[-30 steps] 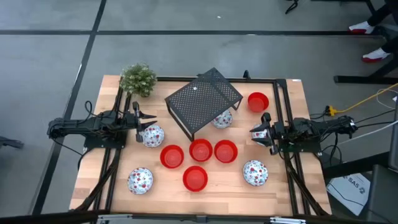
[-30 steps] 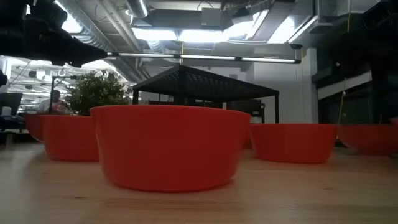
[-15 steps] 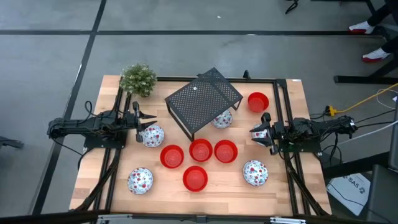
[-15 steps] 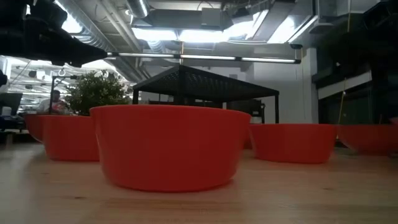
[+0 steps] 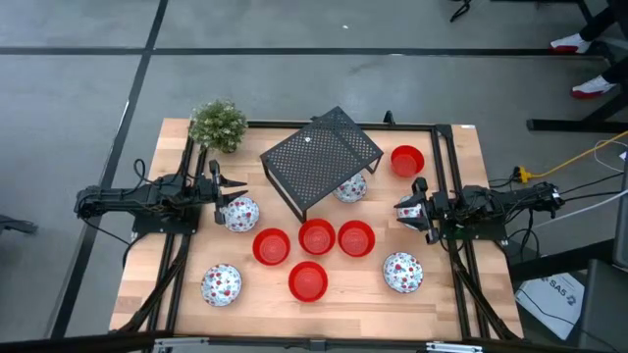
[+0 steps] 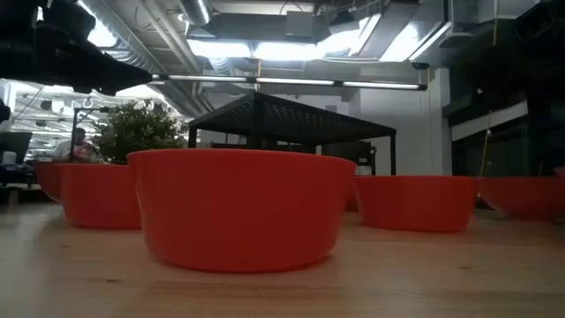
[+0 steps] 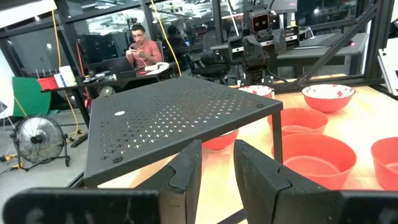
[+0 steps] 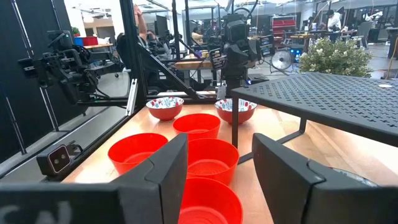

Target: Pick & Place Mini bowls

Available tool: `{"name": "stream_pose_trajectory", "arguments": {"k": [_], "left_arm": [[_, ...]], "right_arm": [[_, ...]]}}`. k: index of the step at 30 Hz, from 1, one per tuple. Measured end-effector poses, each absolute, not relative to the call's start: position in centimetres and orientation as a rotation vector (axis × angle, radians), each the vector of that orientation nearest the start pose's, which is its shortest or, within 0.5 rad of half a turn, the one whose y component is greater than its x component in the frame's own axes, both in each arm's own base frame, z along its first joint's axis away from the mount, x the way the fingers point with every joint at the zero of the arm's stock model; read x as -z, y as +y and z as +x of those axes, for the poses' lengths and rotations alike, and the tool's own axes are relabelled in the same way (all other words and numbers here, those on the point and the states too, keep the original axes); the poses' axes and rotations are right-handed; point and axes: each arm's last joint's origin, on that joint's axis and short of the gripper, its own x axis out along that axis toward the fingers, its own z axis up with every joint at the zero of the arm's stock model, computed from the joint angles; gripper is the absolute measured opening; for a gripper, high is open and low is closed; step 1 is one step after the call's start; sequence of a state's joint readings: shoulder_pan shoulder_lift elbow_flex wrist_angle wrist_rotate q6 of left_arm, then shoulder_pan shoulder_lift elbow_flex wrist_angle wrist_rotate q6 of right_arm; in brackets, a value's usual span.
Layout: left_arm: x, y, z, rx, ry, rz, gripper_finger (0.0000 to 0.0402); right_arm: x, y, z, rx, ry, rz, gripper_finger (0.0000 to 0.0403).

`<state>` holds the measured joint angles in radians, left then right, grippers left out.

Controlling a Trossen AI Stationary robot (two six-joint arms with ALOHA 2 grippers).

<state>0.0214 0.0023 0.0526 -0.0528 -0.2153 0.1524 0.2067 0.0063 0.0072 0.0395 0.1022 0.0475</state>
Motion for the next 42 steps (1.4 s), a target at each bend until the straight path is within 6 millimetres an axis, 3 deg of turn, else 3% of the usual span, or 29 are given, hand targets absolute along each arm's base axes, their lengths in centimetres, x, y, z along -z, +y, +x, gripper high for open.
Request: {"name": "stream_pose_trajectory", "arguments": {"k": [8,14,18,24,35,42], "left_arm": [[-17.6,0.8,9.4,-0.236,0.021,0.152,0.0088],[-17.6,0.8,9.4,-0.236,0.020,0.152,0.0088],[-17.6,0.8,9.4,-0.236,0.020,0.152,0.0088],[-17.6,0.8,9.4,-0.236,0.022,0.152,0.0088],[-17.6,0.8,9.4,-0.236,0.023,0.152,0.0088],[-17.6,0.8,9.4,-0.236,0.023,0.152,0.0088]], "right_arm": [[-16.9,1.7,9.6,-0.107,-0.037,0.072,0.0179],[-16.9,1.8,9.6,-0.159,0.012,0.635,0.0179],[-16.9,1.8,9.6,-0.155,0.028,0.807,0.0179],[-17.0,1.8,9.6,-0.136,0.002,0.781,0.0179],[-17.6,1.8,9.6,-0.139,-0.078,0.426,0.0179],[-20.8,1.3,9.9,0.037,-0.099,0.151,0.0179]]}}
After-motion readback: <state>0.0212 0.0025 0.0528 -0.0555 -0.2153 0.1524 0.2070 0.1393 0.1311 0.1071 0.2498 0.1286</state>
